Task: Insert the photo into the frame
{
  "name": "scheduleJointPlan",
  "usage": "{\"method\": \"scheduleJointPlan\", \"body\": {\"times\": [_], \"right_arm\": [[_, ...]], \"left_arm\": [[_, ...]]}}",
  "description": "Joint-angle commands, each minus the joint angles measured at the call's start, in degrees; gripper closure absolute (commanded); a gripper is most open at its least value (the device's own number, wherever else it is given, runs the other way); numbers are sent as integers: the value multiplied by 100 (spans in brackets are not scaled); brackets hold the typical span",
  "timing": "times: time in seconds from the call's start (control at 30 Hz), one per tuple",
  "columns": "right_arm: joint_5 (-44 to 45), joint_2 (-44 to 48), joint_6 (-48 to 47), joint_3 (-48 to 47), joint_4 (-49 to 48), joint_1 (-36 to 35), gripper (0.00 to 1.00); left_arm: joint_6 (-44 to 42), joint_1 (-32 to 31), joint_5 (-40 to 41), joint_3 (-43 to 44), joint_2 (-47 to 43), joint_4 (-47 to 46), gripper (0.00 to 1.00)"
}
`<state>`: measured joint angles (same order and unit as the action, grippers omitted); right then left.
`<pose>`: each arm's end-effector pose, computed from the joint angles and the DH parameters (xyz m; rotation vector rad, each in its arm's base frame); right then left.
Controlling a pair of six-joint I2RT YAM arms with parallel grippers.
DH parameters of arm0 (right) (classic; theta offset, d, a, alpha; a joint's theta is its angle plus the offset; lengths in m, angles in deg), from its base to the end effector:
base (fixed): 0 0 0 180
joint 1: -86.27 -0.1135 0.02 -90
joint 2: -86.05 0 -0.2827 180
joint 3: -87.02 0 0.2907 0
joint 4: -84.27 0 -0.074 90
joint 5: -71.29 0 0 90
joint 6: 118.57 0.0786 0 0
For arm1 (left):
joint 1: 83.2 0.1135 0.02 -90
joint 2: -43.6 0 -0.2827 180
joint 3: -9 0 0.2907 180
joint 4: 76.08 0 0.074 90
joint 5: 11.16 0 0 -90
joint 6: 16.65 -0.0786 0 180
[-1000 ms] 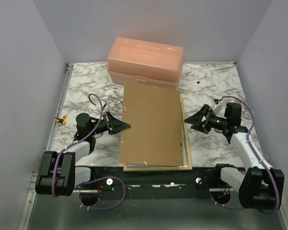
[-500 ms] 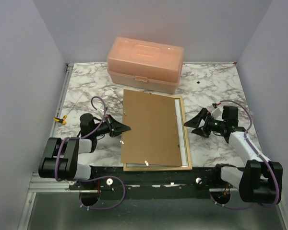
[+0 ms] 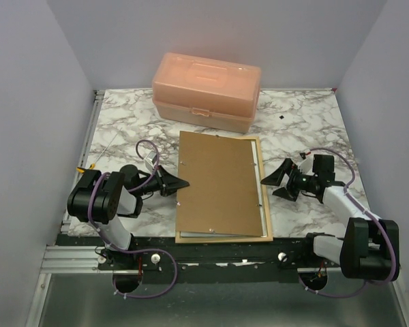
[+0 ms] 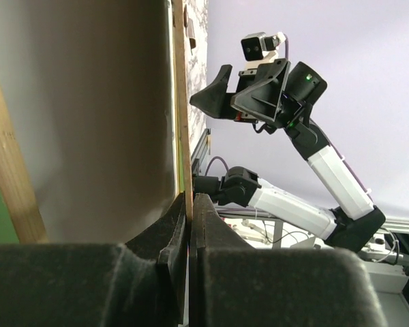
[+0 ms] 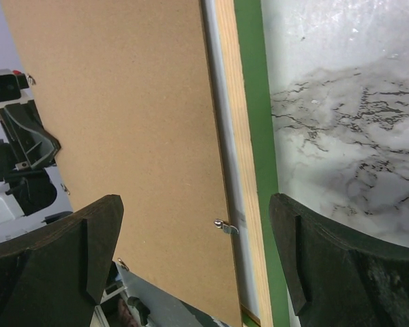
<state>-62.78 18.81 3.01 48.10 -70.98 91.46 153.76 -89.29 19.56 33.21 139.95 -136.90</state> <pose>0.2489 0.0323 0.1320 0.4588 2.4311 1.1530 0.2438 -0.0940 0.0954 -0.4514 2.0957 -1.8964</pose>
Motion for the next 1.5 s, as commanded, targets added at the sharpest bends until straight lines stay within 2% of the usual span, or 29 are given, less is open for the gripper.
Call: {"method": "scheduleJointPlan", "body": {"times": [0.0,0.17,0.57,0.83,0.93,1.2,1.33,1.47], "right_arm": [[222,-140,-67,150,-214,-15,4],[181,-348,-63,252,-406,-13,4],[-98,-550,38,375,-692,-12,7],[-233,-612,147,502,-886,-10,23],[-239,-676,175,545,-953,-18,33],[-216,-881,165,512,-977,-25,49],[-146,-934,155,487,-959,-39,62],[-123,-1007,118,444,-941,-60,70]], "left_arm": [[-330,-93,79,78,-85,-149,100],[-915,-163,253,172,-341,821,100],[-1705,-608,836,523,-666,2368,100],[-1740,-832,1116,600,-688,2647,100],[-1828,-980,1236,691,-722,2832,100],[-2379,-1319,1515,1121,-994,3893,100],[-2497,-1377,1414,1213,-981,3914,100],[-2696,-1398,1113,1338,-834,3840,100]]}}
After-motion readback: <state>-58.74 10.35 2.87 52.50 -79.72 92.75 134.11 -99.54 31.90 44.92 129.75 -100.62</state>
